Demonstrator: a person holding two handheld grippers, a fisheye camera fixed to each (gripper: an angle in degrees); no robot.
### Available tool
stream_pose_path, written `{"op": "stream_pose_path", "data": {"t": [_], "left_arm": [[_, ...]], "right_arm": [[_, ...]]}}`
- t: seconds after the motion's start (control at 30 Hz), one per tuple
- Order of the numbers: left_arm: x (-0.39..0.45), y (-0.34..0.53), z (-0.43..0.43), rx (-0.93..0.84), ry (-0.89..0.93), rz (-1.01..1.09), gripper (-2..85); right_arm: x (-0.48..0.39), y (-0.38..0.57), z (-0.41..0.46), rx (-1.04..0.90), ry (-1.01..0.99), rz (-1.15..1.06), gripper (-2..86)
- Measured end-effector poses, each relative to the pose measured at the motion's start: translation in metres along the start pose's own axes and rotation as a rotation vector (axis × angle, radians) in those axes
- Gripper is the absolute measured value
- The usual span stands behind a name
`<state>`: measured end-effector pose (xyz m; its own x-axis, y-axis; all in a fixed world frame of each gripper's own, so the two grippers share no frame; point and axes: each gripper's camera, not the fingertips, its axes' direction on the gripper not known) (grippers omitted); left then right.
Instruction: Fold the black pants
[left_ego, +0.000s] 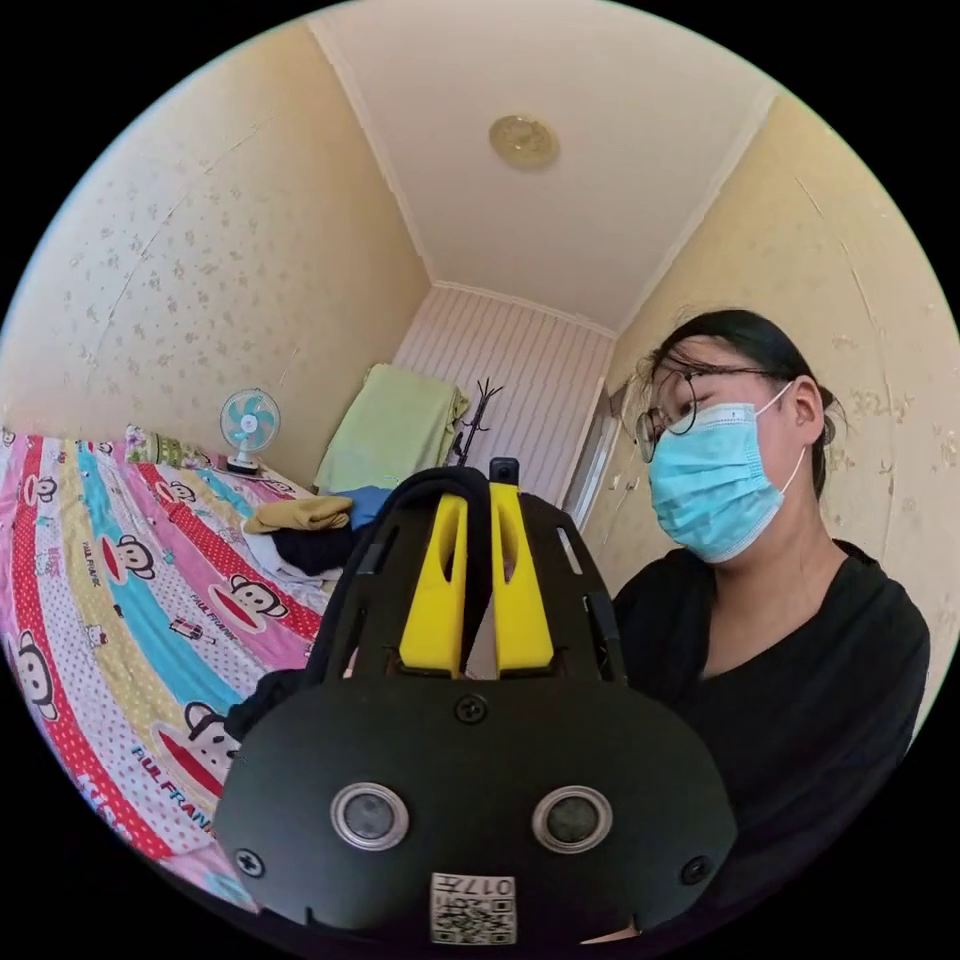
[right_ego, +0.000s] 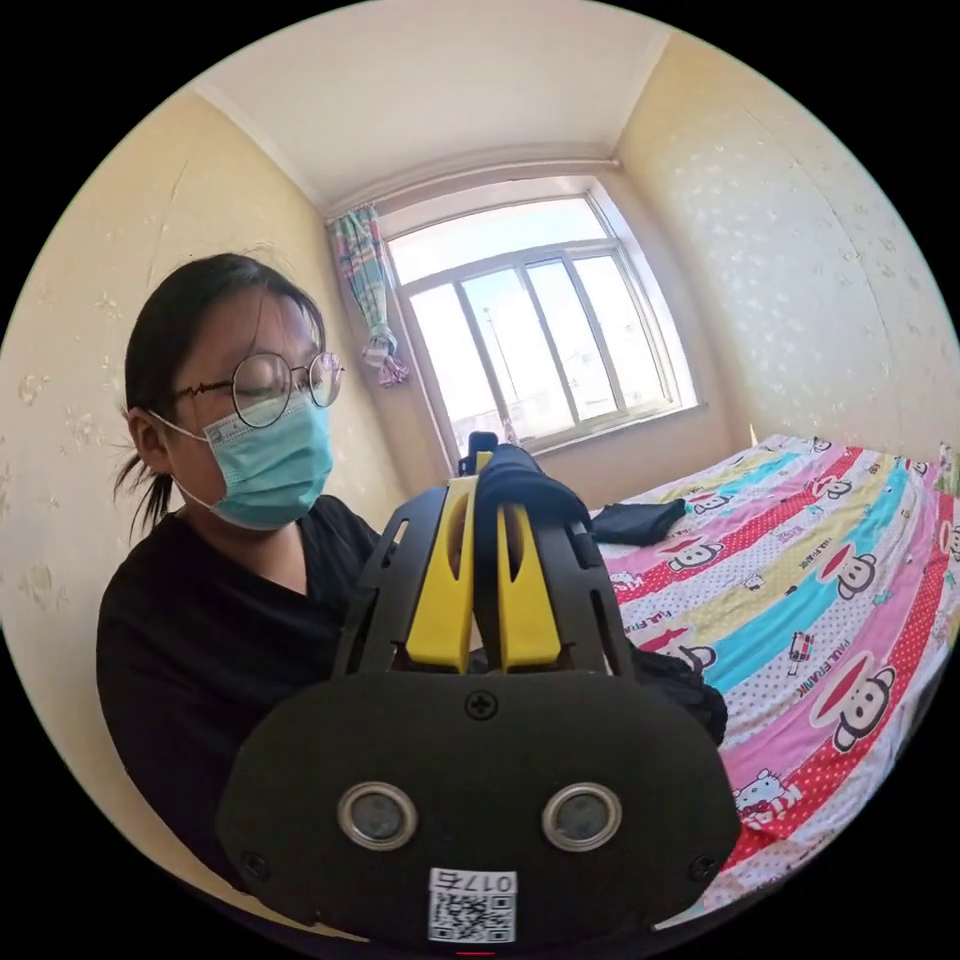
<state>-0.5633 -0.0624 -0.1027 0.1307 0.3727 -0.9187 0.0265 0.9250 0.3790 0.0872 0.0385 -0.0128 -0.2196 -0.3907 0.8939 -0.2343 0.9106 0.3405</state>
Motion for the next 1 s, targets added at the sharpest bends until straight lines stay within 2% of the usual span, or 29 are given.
{"op": "stream_pose_path", "data": {"t": [0.17,0.43,0.53,0.7,0.83,0.93,1.0], "left_arm": [[-0.013,-0.039,0.000,0.020,0.001,-0.070,4.1],[-0.136,-0.070,0.016,0.040,-0.005,-0.294,4.1],[-0.158,-0.106,0.024,0.049,-0.028,-0.262,4.1],[-0.127,-0.157,0.033,0.044,-0.072,-0.026,4.1],[-0.115,-0.127,0.036,0.014,-0.045,0.036,4.2],[-0.117,-0.057,0.037,-0.040,-0.004,0.006,4.2],[-0.121,0.023,0.037,-0.083,0.041,-0.065,4.2]], "right_arm": [[0.012,-0.039,0.009,-0.006,0.052,0.108,0.0],[0.126,-0.084,0.029,-0.070,0.112,0.225,-0.1],[0.138,-0.120,0.026,-0.055,0.149,0.161,-0.1],[0.113,-0.148,0.025,-0.016,0.169,-0.009,0.0],[0.086,-0.094,0.049,-0.097,0.188,-0.077,0.0],[0.075,-0.010,0.080,-0.175,0.179,-0.034,-0.1],[0.068,0.049,0.100,-0.221,0.156,0.025,-0.1]]}}
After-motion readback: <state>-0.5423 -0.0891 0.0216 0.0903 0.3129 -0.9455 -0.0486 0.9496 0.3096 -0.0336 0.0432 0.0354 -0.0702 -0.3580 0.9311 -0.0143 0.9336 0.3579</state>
